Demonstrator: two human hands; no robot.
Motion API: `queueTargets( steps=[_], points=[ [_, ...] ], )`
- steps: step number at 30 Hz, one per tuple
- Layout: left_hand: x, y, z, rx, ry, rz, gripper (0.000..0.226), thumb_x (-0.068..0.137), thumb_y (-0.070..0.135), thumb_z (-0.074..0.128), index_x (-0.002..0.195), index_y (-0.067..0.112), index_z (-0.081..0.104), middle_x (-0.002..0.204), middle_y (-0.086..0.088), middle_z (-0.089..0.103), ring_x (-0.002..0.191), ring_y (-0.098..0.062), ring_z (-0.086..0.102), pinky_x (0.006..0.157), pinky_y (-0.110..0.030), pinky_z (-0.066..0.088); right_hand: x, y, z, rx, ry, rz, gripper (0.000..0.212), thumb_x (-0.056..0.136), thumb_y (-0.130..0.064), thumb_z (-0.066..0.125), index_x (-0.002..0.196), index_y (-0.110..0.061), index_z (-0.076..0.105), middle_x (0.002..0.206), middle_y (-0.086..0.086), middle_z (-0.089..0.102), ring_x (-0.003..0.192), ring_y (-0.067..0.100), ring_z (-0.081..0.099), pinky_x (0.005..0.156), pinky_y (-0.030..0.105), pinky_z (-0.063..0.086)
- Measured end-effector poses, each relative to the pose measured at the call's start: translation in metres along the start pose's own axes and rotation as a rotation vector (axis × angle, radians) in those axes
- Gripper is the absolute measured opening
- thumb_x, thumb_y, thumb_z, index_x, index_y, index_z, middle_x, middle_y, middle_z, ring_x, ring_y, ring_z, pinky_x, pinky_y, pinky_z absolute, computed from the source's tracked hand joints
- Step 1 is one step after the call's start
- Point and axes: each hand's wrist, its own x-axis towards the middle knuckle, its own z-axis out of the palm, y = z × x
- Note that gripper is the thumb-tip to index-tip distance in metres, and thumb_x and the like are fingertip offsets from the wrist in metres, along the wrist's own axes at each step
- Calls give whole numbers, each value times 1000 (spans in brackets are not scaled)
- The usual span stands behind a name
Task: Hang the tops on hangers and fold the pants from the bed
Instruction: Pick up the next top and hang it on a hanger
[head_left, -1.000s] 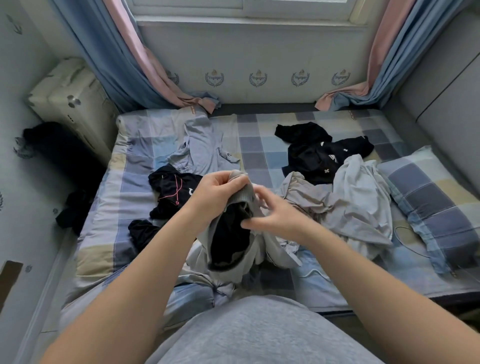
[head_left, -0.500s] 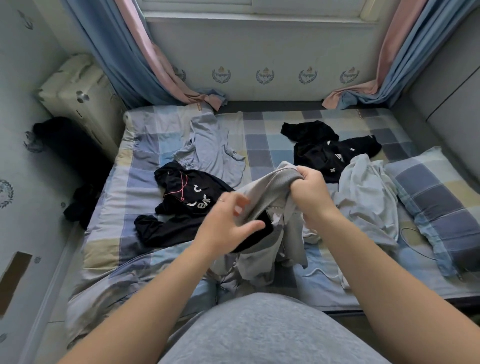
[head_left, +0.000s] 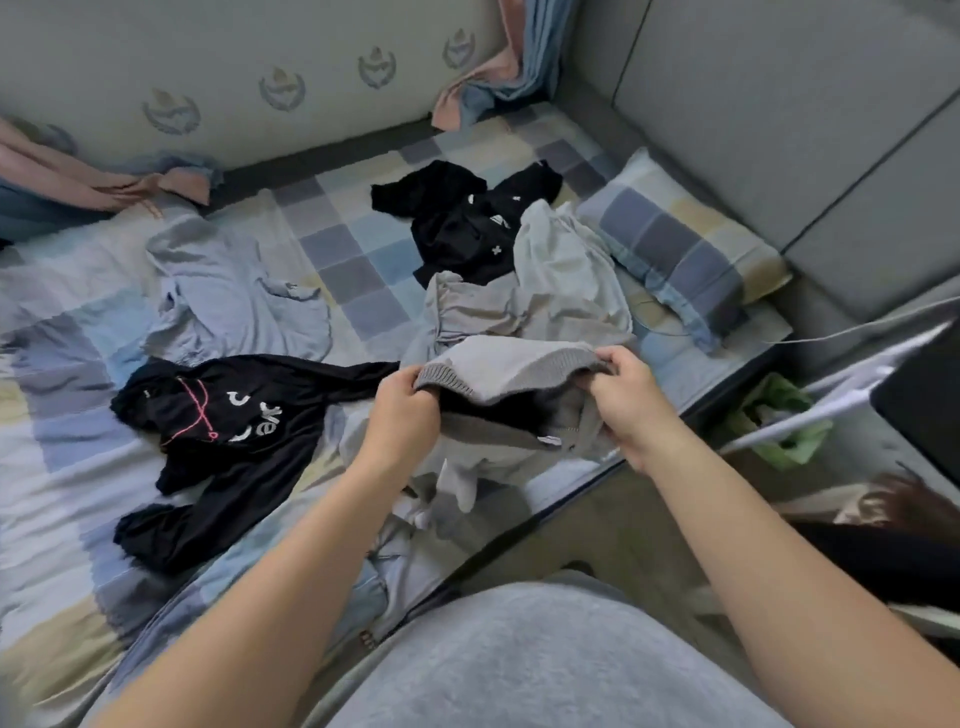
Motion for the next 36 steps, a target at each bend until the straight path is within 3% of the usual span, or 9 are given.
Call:
queueTargets(
  steps=[5, 7, 12, 17, 21, 25, 29, 33, 36],
  points=[
    [-25, 52, 59, 80, -278, 48, 29, 100, 17, 47, 88, 12, 73, 48, 9, 49, 43, -8, 39, 42, -21, 25, -27, 67, -56, 8, -11, 103, 29, 97, -28, 65, 125, -28, 63, 111, 0, 68, 80, 24, 67, 55, 29, 54],
    [-41, 70, 85, 137, -409, 68, 37, 101, 31, 51, 97, -2, 68, 58, -2, 47, 50, -15, 40, 49, -26, 25, -39, 89, -73, -93, -29, 50, 18, 93, -23, 70, 112, -23, 69, 107, -1, 68, 97, 19, 65, 71, 27, 54],
    [-109, 106, 142, 193, -746, 163, 38, 101, 30, 54, 97, -6, 64, 80, -21, 64, 74, -21, 59, 70, -33, 43, -84, 122, -109, -62, -92, -154, 69, 80, -30, 80, 141, -31, 48, 145, -10, 46, 134, 7, 42, 101, 28, 41],
    [-193, 126, 196, 156, -854, 232, 42, 83, 49, 57, 82, 9, 68, 87, -20, 71, 81, -28, 69, 84, -42, 52, -137, 174, -156, 49, 4, -171, 19, 89, 2, 65, 107, -2, 68, 100, 20, 73, 93, 30, 71, 80, 51, 59],
    [-252, 127, 241, 103, -864, 220, 37, 80, 48, 61, 84, 12, 71, 93, -19, 73, 92, -35, 72, 97, -54, 51, -190, 230, -220, -70, 148, -168, 7, 85, 7, 57, 86, 1, 61, 86, 18, 68, 75, 17, 56, 66, 35, 44],
    [-300, 121, 288, 147, -964, 233, 35, 85, 47, 61, 84, 14, 74, 94, -19, 74, 91, -31, 73, 94, -52, 53, -249, 291, -294, -132, 273, -60, 21, 88, -2, 57, 69, -8, 49, 70, 14, 56, 67, 21, 47, 64, 36, 33],
    [-337, 113, 341, 216, -1095, 240, 27, 96, 37, 60, 82, 27, 81, 89, -6, 78, 81, -19, 76, 69, -28, 61, -309, 333, -356, -24, 501, -14, 29, 93, -1, 52, 72, -17, 66, 67, -1, 61, 66, 13, 54, 67, 35, 42],
    [-365, 113, 391, 393, -1233, 290, 30, 83, 51, 65, 97, 29, 79, 102, -6, 77, 99, -25, 74, 98, -46, 54, -364, 367, -402, 98, 709, 92, 28, 101, -10, 46, 93, -20, 70, 84, 11, 71, 77, 35, 66, 73, 49, 55],
    [-386, 111, 438, 505, -1292, 391, 36, 72, 54, 69, 93, 25, 77, 96, -7, 77, 96, -24, 73, 99, -54, 52, -403, 382, -425, 191, 898, 61, 30, 100, -10, 45, 86, -25, 66, 65, -14, 59, 58, 7, 53, 57, 24, 43]
  ],
)
